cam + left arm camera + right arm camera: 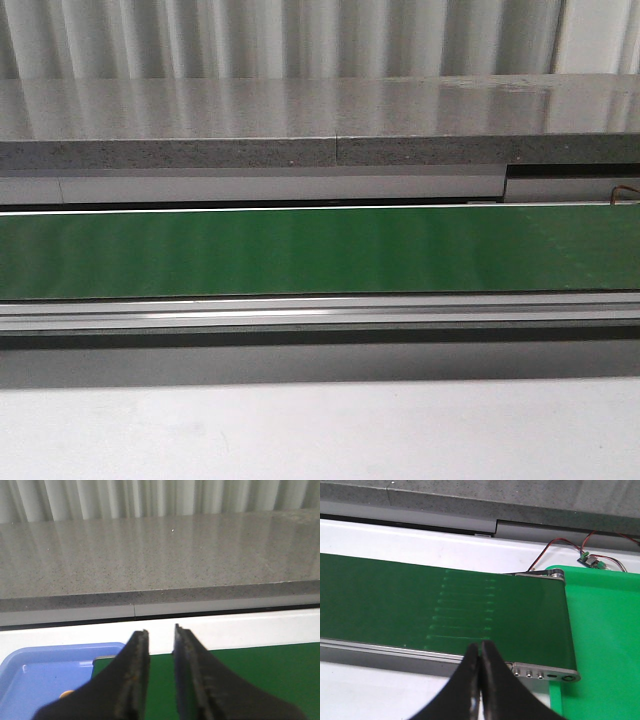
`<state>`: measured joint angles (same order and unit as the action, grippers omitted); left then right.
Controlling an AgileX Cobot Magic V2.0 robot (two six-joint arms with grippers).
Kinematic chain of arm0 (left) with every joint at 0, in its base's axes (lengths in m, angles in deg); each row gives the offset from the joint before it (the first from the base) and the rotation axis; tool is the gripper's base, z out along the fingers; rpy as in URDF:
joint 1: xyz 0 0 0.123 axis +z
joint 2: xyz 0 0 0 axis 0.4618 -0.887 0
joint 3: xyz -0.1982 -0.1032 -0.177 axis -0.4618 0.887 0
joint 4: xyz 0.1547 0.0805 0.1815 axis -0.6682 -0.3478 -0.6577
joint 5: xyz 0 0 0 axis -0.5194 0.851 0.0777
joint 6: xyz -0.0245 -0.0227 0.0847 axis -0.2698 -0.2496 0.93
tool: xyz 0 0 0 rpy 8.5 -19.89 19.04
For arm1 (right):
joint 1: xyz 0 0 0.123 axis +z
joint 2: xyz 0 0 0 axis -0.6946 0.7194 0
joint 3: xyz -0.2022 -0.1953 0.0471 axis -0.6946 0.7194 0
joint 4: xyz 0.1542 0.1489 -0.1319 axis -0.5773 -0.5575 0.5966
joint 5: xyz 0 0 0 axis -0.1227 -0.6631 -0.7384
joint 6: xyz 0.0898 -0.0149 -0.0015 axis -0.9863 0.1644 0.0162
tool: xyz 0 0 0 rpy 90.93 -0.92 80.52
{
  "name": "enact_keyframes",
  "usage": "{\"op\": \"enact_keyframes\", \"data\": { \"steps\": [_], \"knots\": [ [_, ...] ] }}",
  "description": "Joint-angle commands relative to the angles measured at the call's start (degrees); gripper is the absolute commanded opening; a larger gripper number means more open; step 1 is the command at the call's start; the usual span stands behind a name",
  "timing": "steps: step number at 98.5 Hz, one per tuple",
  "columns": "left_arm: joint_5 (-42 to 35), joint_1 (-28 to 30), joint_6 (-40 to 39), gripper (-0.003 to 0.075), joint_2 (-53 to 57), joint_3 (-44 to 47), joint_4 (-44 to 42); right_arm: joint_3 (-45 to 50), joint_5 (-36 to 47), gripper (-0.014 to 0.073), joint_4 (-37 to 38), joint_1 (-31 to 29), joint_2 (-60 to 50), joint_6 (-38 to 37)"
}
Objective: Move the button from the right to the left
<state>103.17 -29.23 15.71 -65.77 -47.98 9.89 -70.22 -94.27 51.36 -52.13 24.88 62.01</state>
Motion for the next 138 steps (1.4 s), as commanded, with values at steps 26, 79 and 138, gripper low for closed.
{"op": "enact_keyframes", "data": {
  "steps": [26, 79, 138],
  "knots": [
    [-1.41, -0.42, -0.08, -0.0020, 10.49, 0.44, 1.34, -1.47, 3.90, -0.0067, -1.00, 0.00, 0.10, 0.44],
    [-3.32, -0.42, -0.08, -0.0020, 10.49, 1.30, 0.75, -1.47, 3.90, -0.0067, -1.00, 0.00, 0.10, 0.44],
    [-29.91, -2.40, -0.54, -0.0020, 17.74, 34.95, -2.30, -1.47, 3.90, -0.0067, -1.00, 0.00, 0.10, 0.44]
  ]
}}
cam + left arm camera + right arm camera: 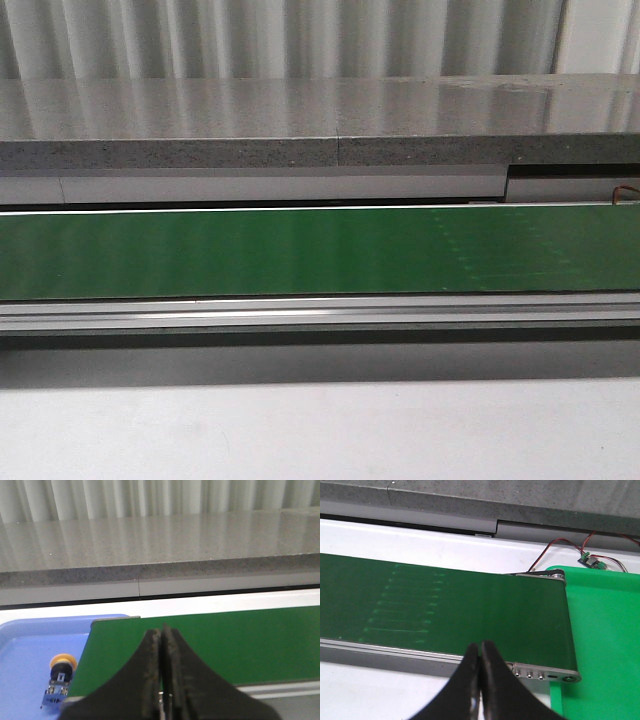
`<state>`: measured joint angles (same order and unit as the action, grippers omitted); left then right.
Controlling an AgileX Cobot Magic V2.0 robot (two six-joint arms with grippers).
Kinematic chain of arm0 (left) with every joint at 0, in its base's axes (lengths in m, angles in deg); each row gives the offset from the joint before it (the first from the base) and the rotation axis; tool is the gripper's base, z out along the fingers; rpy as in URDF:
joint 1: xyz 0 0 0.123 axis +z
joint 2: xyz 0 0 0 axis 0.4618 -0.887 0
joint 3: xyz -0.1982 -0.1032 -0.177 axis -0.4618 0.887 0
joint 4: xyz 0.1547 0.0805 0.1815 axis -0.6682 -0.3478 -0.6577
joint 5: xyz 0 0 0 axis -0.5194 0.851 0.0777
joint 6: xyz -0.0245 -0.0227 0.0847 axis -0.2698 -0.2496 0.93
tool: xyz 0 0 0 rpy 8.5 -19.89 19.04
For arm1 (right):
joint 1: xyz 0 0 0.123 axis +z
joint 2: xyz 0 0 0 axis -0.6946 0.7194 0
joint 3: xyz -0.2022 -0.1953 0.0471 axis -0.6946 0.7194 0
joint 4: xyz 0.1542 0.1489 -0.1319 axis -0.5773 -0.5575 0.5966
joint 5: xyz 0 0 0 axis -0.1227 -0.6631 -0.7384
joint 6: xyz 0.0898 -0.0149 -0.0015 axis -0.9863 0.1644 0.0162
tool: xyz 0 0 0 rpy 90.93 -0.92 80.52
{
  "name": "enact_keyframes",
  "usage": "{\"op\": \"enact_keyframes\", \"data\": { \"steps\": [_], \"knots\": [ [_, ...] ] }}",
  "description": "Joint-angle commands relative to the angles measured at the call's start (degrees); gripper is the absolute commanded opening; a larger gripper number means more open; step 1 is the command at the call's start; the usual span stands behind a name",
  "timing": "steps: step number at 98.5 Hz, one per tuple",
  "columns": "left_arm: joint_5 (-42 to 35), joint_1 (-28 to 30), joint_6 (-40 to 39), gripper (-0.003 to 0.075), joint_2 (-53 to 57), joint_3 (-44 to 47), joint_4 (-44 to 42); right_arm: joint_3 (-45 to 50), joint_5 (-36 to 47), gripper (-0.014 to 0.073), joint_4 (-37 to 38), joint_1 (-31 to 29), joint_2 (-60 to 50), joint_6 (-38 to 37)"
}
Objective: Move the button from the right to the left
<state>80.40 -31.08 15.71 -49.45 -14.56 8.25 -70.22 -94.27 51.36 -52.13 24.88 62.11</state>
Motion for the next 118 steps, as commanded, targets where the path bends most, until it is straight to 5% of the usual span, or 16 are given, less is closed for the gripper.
{"op": "enact_keyframes", "data": {
  "steps": [1, 118],
  "knots": [
    [-7.26, -0.56, -0.54, -0.0020, 1.56, 1.74, -0.67, -1.47, 3.90, -0.0067, -1.00, 0.00, 0.10, 0.34],
    [-11.94, -0.56, -4.25, -0.0020, 5.61, 5.86, -3.96, -1.47, 3.90, -0.0067, -1.00, 0.00, 0.10, 0.34]
  ]
}}
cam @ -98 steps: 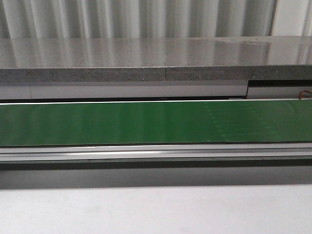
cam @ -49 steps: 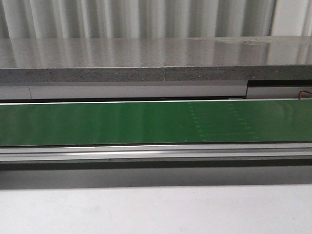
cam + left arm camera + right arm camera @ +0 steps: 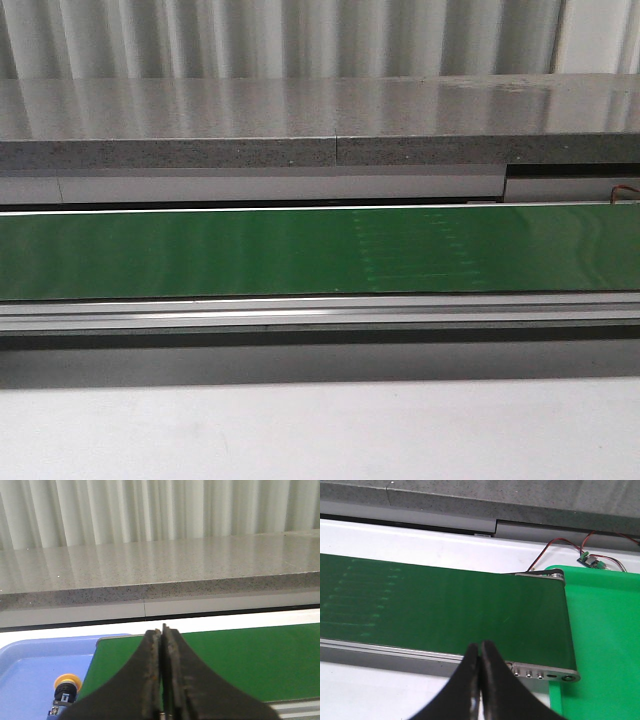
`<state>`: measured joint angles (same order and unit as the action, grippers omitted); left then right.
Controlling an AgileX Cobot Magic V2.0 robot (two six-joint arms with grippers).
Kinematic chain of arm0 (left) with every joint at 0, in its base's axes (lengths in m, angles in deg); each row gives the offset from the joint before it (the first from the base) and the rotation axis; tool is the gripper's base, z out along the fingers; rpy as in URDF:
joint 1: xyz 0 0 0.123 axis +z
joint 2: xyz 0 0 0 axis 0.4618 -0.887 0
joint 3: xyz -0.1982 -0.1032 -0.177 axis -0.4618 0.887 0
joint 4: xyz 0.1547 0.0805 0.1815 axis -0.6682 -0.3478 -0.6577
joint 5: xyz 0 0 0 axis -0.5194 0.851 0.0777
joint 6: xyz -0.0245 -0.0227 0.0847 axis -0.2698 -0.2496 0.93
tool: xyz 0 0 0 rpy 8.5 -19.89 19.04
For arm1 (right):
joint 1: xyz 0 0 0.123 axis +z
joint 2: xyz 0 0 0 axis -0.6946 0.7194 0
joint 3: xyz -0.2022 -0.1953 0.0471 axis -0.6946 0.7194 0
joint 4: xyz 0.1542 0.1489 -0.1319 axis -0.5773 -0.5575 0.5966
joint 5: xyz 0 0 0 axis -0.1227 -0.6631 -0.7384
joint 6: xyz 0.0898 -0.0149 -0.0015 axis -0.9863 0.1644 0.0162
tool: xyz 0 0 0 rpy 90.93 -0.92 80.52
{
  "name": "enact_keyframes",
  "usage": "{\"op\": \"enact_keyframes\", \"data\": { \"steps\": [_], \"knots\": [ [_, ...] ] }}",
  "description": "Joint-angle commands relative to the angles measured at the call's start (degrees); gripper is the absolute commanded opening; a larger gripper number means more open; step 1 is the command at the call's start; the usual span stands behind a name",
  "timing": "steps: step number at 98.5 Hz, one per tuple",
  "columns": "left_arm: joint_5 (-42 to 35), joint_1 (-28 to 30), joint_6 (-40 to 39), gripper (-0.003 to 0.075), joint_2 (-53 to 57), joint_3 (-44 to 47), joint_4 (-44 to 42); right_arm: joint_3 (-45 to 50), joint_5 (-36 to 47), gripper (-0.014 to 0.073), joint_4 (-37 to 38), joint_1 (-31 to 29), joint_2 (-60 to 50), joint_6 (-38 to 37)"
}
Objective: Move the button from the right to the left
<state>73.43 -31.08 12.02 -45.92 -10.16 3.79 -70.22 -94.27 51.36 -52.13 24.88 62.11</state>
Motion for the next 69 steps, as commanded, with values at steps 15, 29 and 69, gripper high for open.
{"op": "enact_keyframes", "data": {
  "steps": [15, 29, 69],
  "knots": [
    [-4.98, -0.56, -0.56, -0.0020, 2.08, 1.47, 0.49, -1.47, 3.90, -0.0067, -1.00, 0.00, 0.10, 0.34],
    [-4.98, -0.56, -0.56, -0.0020, 2.08, 1.47, 0.49, -1.47, 3.90, -0.0067, -1.00, 0.00, 0.10, 0.34],
    [-4.98, -0.56, -0.56, -0.0020, 2.08, 1.47, 0.49, 7.10, 18.04, -0.0067, 0.32, 6.84, -5.13, -4.73]
  ]
}}
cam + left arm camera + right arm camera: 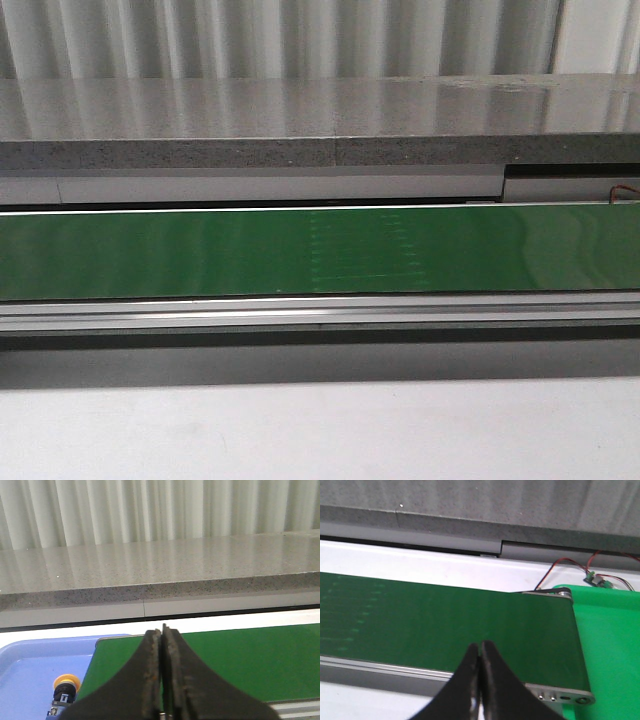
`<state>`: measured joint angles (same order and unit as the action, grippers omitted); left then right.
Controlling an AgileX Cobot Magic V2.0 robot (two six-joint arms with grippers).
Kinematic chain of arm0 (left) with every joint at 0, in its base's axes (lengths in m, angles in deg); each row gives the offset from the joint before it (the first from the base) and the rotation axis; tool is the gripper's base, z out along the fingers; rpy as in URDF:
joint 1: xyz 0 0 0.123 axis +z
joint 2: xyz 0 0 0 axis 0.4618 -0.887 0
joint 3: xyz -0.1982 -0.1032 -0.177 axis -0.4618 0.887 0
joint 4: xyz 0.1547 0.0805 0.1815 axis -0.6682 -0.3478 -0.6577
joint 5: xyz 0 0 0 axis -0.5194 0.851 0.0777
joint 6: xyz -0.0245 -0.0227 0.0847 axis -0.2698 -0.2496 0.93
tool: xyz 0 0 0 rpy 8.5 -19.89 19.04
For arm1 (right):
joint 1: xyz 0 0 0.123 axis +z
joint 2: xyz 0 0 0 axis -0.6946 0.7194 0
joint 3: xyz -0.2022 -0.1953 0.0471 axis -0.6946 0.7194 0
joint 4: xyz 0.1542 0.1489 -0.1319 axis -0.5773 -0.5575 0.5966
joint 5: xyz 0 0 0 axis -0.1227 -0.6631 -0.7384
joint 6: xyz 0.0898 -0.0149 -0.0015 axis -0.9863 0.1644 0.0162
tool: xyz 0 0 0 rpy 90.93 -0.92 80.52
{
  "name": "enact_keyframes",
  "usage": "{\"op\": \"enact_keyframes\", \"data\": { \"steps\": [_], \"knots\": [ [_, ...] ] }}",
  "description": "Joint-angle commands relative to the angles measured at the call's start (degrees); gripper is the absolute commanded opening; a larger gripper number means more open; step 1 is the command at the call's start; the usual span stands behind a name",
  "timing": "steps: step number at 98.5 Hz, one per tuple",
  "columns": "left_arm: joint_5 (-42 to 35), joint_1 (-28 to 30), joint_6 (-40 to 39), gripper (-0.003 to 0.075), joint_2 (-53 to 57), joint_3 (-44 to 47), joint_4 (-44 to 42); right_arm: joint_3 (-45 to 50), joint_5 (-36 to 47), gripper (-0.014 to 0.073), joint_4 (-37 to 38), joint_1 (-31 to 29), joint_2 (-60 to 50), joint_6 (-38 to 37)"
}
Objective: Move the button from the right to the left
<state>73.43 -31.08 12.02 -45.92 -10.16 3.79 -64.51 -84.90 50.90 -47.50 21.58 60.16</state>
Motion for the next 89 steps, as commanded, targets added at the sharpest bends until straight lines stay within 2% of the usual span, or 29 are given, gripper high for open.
{"op": "enact_keyframes", "data": {
  "steps": [1, 18, 26, 66, 79, 89],
  "knots": [
    [-4.98, -0.56, -0.56, -0.0020, 2.08, 1.47, 0.49, 1.95, 9.00, -0.0067, 1.04, 2.35, -2.22, -3.18],
    [-4.98, -0.56, -0.56, -0.0020, 2.08, 1.47, 0.49, 8.16, 14.15, -0.0067, 12.08, 3.91, -7.93, -16.24],
    [-4.98, -0.56, -0.56, -0.0020, 2.08, 1.47, 0.49, 10.53, 15.21, -0.0067, 14.70, 3.91, -11.43, -20.58],
    [-4.98, -0.56, -0.56, -0.0020, 2.08, 1.47, 0.49, 22.78, 25.77, -0.0067, 15.47, 4.09, -24.55, -25.11],
    [-4.98, -0.56, -0.56, -0.0020, 2.08, 1.47, 0.49, 25.30, 29.07, -0.0067, 15.63, 4.09, -24.76, -26.31],
    [-4.98, -0.56, -0.56, -0.0020, 2.08, 1.47, 0.49, 25.24, 28.65, -0.0067, 16.03, 4.41, -24.76, -26.90]
  ]
}}
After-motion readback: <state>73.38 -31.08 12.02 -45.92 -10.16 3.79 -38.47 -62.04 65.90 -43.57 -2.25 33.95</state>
